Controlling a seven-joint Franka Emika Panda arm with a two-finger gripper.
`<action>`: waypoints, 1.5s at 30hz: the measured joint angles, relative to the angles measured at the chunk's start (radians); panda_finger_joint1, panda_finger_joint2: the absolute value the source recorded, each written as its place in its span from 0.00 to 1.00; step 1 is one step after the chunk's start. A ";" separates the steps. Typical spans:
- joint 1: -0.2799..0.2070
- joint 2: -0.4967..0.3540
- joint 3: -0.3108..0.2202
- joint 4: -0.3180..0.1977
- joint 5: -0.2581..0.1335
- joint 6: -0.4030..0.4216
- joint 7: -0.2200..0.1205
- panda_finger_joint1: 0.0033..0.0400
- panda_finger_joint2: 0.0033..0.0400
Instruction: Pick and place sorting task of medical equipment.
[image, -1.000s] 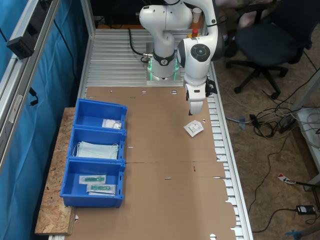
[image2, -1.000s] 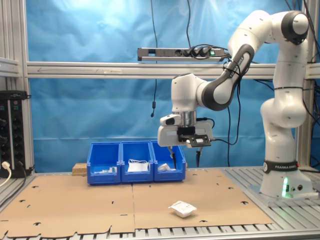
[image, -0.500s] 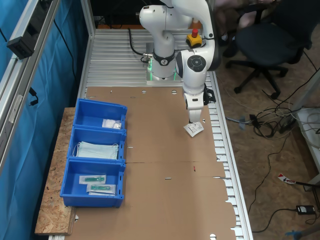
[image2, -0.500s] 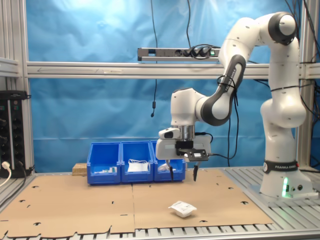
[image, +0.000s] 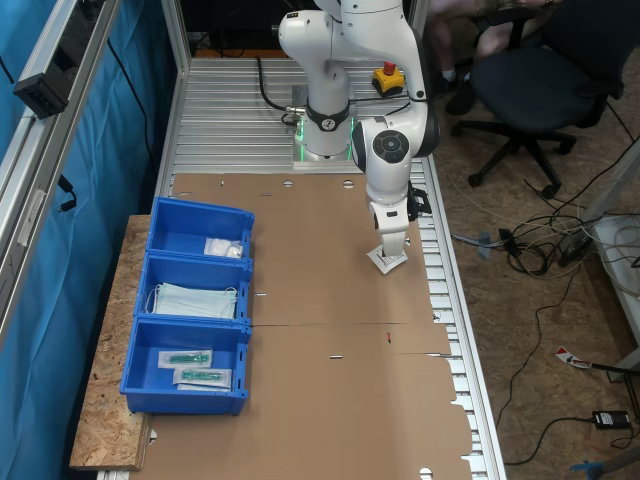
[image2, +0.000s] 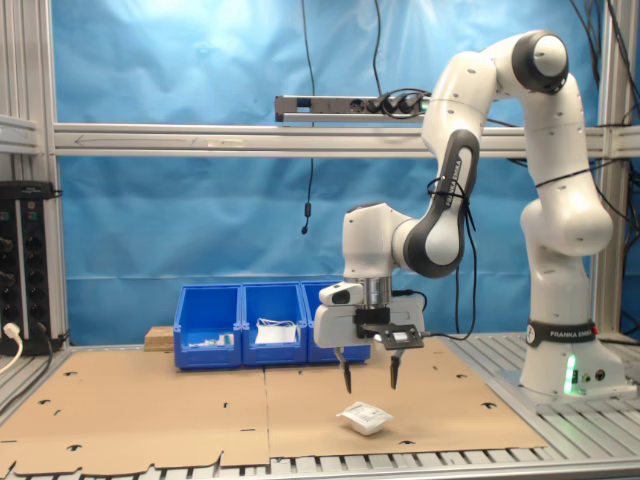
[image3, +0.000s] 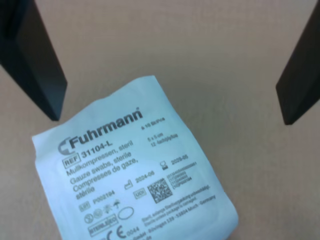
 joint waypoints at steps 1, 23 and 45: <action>0.000 0.006 0.000 0.000 0.000 0.005 -0.008 1.00 1.00; 0.000 0.120 0.000 0.056 0.000 0.060 -0.253 1.00 1.00; 0.016 0.138 -0.004 0.082 0.000 -0.002 -0.480 1.00 1.00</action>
